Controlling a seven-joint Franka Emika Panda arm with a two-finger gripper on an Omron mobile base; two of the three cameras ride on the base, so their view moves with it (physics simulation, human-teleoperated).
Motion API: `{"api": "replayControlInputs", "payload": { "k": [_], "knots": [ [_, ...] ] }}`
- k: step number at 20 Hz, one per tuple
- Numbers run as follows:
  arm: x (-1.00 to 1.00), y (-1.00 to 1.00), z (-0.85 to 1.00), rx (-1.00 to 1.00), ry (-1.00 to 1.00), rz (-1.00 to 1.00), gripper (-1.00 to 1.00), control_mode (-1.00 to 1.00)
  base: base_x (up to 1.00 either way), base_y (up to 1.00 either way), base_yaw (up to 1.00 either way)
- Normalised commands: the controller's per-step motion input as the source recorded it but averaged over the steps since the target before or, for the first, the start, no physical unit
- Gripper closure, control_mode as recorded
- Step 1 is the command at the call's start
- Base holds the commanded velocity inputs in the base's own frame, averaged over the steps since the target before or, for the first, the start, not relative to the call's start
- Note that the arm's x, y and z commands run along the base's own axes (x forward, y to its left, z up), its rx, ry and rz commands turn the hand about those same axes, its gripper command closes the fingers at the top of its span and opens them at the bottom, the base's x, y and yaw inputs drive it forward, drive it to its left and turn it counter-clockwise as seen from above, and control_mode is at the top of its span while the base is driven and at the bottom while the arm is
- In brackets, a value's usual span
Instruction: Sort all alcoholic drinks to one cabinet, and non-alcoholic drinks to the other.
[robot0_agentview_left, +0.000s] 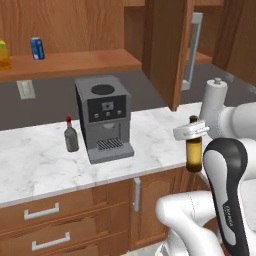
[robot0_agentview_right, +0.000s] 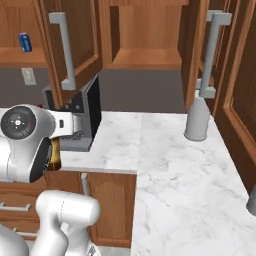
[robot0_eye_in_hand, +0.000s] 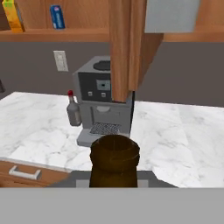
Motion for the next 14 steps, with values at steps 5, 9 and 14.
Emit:
{"api": "replayControlInputs", "payload": {
  "k": [5, 9, 14],
  "knots": [
    [0.00, 0.00, 0.00, 0.00, 0.00, 0.00, 1.00, 1.00, 0.31, -0.35, 0.08],
    [0.00, 0.00, 0.00, 0.00, 0.00, 0.00, 1.00, 1.00, 0.45, -0.36, 0.05],
    [0.00, 0.00, 0.00, 0.00, 0.00, 0.00, 1.00, 1.00, 0.52, -0.32, 0.06]
  ]
}}
